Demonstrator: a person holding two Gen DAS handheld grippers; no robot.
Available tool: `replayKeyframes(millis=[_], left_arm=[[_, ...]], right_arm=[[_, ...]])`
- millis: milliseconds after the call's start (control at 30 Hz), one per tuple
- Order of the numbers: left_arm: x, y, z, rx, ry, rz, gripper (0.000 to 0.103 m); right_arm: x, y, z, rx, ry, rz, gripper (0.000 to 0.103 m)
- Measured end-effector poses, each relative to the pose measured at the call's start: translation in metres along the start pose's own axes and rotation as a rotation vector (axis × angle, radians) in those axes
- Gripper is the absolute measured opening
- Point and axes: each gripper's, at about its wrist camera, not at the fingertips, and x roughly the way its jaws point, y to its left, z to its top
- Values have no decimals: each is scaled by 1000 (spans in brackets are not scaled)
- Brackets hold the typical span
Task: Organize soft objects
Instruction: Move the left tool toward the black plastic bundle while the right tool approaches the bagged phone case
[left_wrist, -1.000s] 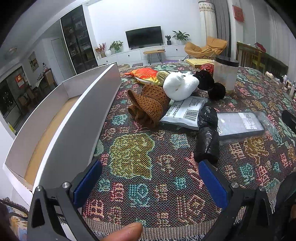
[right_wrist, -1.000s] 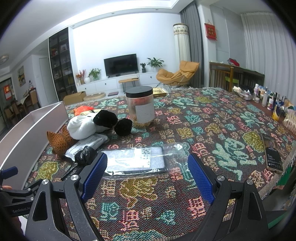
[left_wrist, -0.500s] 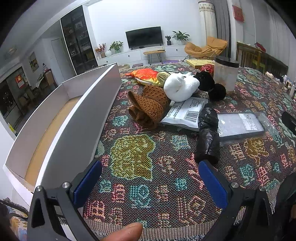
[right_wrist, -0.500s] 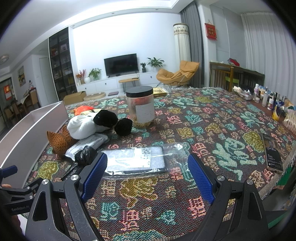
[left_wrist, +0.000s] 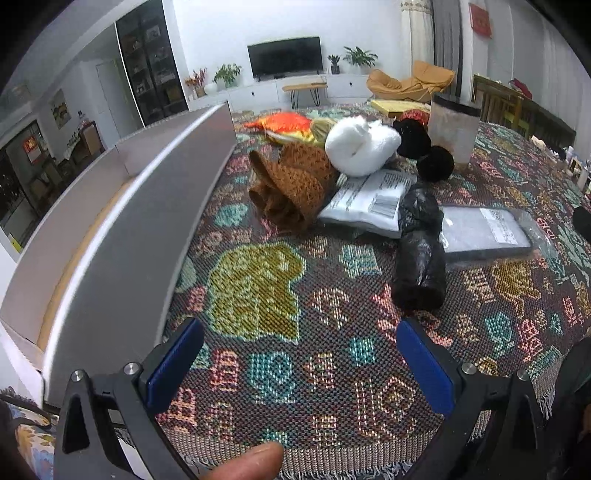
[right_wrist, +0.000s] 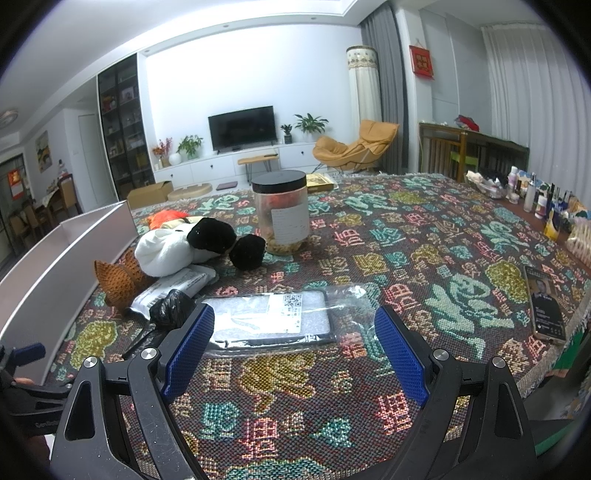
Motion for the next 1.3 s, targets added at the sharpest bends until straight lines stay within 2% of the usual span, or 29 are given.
replayKeyframes(millis=[167,467,700,867,967,1067,1233,1300], left_arm=[[13,3,-7,-15,52,-21,103],[37,5,-22,-10,128,-10,103],[43,11,-24,-44,130,-48,103],[43,14,-28,-41,122,-79,103],[43,17,-29,-29,118,-96,103],[44,18,-27,-15,121,-109,103],[45,17,-25,-6,116,-117,103],[45,17,-26,-10,115,-115,103]], right_arm=[[0,0,0,0,0,0,90],[0,0,0,2,0,1,90],[4,-6,0,26,20,19,90],[20,-28,-2,154,108,61,90],[28,-34,-5,184,157,67,90],[38,-27,-6,152,227,70,90],[69,1,-18,5,480,43,90],[77,7,-21,-25,526,30,90]])
